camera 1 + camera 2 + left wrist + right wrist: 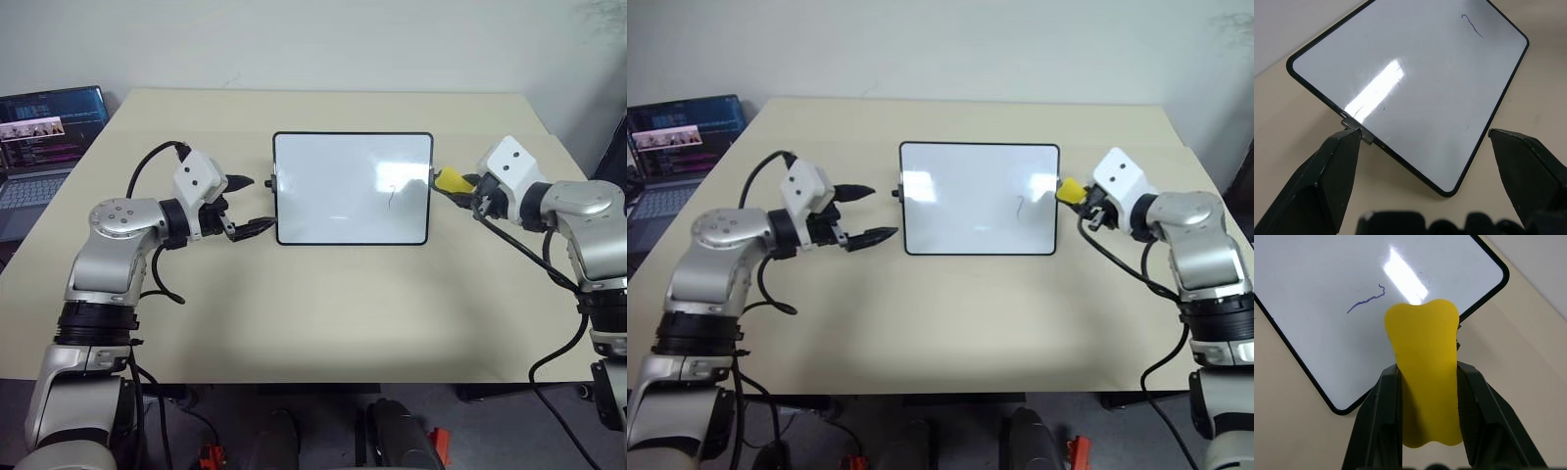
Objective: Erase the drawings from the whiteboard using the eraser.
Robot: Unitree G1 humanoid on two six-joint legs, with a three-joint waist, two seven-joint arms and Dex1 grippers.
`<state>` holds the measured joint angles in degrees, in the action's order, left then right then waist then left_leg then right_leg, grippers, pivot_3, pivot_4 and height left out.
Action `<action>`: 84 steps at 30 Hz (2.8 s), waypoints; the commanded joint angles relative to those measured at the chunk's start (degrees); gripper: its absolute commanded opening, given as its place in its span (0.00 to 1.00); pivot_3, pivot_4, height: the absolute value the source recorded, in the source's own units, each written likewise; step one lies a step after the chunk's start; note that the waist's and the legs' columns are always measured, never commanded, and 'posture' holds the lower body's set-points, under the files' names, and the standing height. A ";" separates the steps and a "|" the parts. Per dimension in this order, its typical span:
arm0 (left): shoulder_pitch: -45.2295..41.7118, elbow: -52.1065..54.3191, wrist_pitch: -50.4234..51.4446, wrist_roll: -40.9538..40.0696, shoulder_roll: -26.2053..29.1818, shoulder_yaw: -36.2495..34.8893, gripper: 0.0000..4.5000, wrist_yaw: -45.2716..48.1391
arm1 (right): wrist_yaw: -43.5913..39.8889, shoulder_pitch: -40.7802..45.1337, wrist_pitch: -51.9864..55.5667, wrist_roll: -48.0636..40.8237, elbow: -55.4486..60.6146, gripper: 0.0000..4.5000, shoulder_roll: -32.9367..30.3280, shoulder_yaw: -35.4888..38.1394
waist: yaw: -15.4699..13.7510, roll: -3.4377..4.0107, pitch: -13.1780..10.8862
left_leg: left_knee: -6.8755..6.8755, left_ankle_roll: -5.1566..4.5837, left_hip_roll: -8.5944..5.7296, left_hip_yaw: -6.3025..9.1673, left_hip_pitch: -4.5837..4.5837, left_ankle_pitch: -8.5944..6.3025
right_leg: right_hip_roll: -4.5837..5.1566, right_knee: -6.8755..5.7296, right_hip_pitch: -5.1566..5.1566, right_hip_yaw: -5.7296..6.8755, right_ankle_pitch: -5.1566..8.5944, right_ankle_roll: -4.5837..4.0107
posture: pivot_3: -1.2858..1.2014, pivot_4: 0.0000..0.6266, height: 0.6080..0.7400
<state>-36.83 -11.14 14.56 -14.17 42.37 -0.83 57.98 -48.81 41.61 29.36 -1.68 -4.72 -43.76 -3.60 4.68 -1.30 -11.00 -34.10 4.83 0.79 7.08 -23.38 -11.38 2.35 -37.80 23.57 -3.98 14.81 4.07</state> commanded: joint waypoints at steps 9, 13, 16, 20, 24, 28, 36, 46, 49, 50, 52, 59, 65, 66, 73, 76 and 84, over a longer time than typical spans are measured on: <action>-2.05 2.29 -0.98 0.59 -1.85 0.79 1.00 -0.52 | 0.93 0.85 0.13 -0.39 2.18 0.25 1.00 0.80 | 0.00 0.00 0.00 | -0.15 0.00 -0.01 0.00 0.00 0.00 | 0.00 -0.12 -0.01 0.00 0.00 0.00 | 0.52 0.24 1.00; -5.67 3.90 1.86 5.50 -2.53 5.83 1.00 -2.14 | 1.16 0.77 0.40 -0.32 2.43 0.25 1.27 0.63 | -0.04 0.00 0.00 | -0.26 0.00 -0.02 0.02 0.00 0.00 | 0.00 -0.18 -0.05 0.00 0.00 0.00 | 0.52 0.24 1.00; -8.29 4.52 1.99 8.17 -2.66 8.30 1.00 -2.41 | 1.27 0.95 0.64 -0.26 2.56 0.25 1.43 0.61 | -0.07 0.00 0.00 | -0.40 0.00 -0.04 0.05 -0.01 0.00 | 0.00 -0.21 -0.11 0.01 -0.01 0.01 | 0.52 0.24 1.00; -9.20 6.29 3.01 7.55 -3.37 8.66 1.00 -1.43 | 1.37 0.95 0.88 -0.17 2.71 0.25 1.36 0.69 | 0.11 0.00 0.00 | -0.42 0.00 -0.04 0.05 -0.01 0.00 | 0.00 -0.22 -0.11 0.01 -0.01 0.02 | 0.52 0.24 1.00; -8.70 6.14 3.03 7.56 -3.18 8.33 1.00 -1.22 | 1.62 0.93 1.25 -0.26 3.04 0.25 1.35 0.81 | 0.17 0.00 0.00 | -0.43 -0.01 -0.04 0.05 0.02 0.00 | -0.01 -0.28 -0.11 0.00 -0.01 0.01 | 0.52 0.24 1.00; -7.96 5.51 2.76 7.63 -2.57 7.64 1.00 -1.17 | 2.23 1.53 1.58 -0.78 3.29 0.25 1.76 1.46 | 0.12 0.00 0.00 | -0.51 -0.01 -0.04 0.05 0.02 -0.01 | -0.01 -0.29 -0.13 0.00 -0.01 0.02 | 0.52 0.24 1.00; -7.21 5.54 2.57 7.26 -2.27 7.02 1.00 -1.51 | 9.87 5.97 -0.12 0.29 -1.25 0.25 7.70 1.61 | 0.11 0.00 0.00 | -0.58 -0.01 -0.04 0.05 0.02 0.00 | -0.01 -0.32 -0.15 0.00 -0.01 0.01 | 0.52 0.24 1.00; -5.75 6.09 2.67 7.12 -2.98 7.49 1.00 -0.94 | 19.61 10.27 -2.50 4.52 -13.53 0.25 19.67 -2.63 | 0.23 0.00 0.00 | -0.60 -0.01 -0.04 0.07 0.02 0.00 | -0.01 -0.36 -0.15 0.00 -0.02 0.00 | 0.52 0.24 1.00; -5.13 6.28 2.83 7.17 -2.52 7.23 1.00 -0.92 | 20.35 10.32 -3.45 6.04 -16.43 0.25 20.71 -4.15 | 0.25 0.01 0.00 | -0.60 -0.01 -0.04 0.08 0.03 0.00 | -0.02 -0.38 -0.16 0.01 -0.03 0.00 | 0.52 0.24 1.00; -4.81 6.36 2.87 7.19 -2.30 7.08 1.00 -0.96 | 20.52 10.25 -3.54 6.60 -17.18 0.25 20.64 -4.47 | 0.25 0.01 0.00 | -0.61 -0.01 -0.04 0.09 0.03 0.00 | -0.02 -0.38 -0.16 0.01 -0.03 0.00 | 0.52 0.24 1.00; -4.01 6.94 3.15 7.06 -1.97 6.79 1.00 -1.02 | 20.58 9.91 -3.76 7.78 -18.55 0.25 20.40 -5.74 | 0.25 0.01 0.00 | -0.61 -0.01 -0.04 0.08 0.03 0.00 | -0.02 -0.38 -0.16 0.00 -0.03 0.00 | 0.52 0.24 1.00; -2.98 9.00 4.45 6.57 -1.77 6.10 1.00 -1.38 | 17.55 7.43 -2.82 9.25 -20.39 0.25 20.16 -8.84 | 0.24 -0.01 0.02 | -0.70 -0.01 -0.04 0.09 0.26 0.00 | -0.02 -0.50 -0.36 0.00 -0.02 0.01 | 0.52 0.24 1.00; -2.69 9.76 4.87 6.43 -1.62 5.57 1.00 -1.32 | 11.81 2.42 -0.79 10.36 -15.06 0.25 19.16 -13.61 | 0.36 -0.07 0.07 | -0.77 -0.01 -0.04 0.05 0.54 0.00 | -0.07 -0.90 -0.45 -0.08 0.09 0.15 | 0.52 0.24 1.00; -2.78 9.59 4.81 6.51 -1.61 5.56 1.00 -1.35 | 11.17 1.43 -0.48 10.53 -13.84 0.25 19.17 -14.24 | 0.43 -0.07 0.07 | -0.79 -0.01 -0.03 0.05 0.57 0.00 | -0.08 -0.96 -0.45 -0.09 0.11 0.20 | 0.52 0.24 1.00; -3.13 9.38 4.79 6.61 -1.71 5.62 1.00 -1.31 | 14.06 2.15 -0.69 11.09 -14.58 0.25 19.75 -12.60 | 0.35 -0.07 0.07 | -0.86 -0.07 -0.03 0.06 0.64 0.18 | -0.12 -1.12 -0.45 -0.12 0.06 0.22 | 0.52 0.24 1.00; -3.31 9.20 4.72 6.70 -1.83 5.77 1.00 -1.28 | 18.18 4.66 -1.32 11.03 -16.69 0.25 20.34 -10.17 | 0.42 -0.07 0.07 | -0.87 -0.08 -0.03 0.06 0.64 0.20 | -0.12 -1.13 -0.45 -0.13 0.03 0.22 | 0.52 0.24 1.00; -3.44 8.98 4.67 6.68 -1.89 5.89 1.00 -1.11 | 27.66 9.10 -1.27 11.34 -19.40 0.25 21.58 -5.77 | 0.24 -0.07 0.07 | -0.82 -0.09 -0.03 0.08 0.54 0.22 | -0.12 -1.08 -0.38 -0.11 0.02 0.18 | 0.52 0.24 1.00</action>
<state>-38.98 -3.87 19.59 -6.76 40.04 6.48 56.92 -24.18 49.01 27.94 8.52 -23.22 -22.05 -11.77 4.92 -1.37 -10.94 -34.91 4.74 0.76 7.16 -22.85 -11.17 2.23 -38.87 23.20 -4.10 14.83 4.25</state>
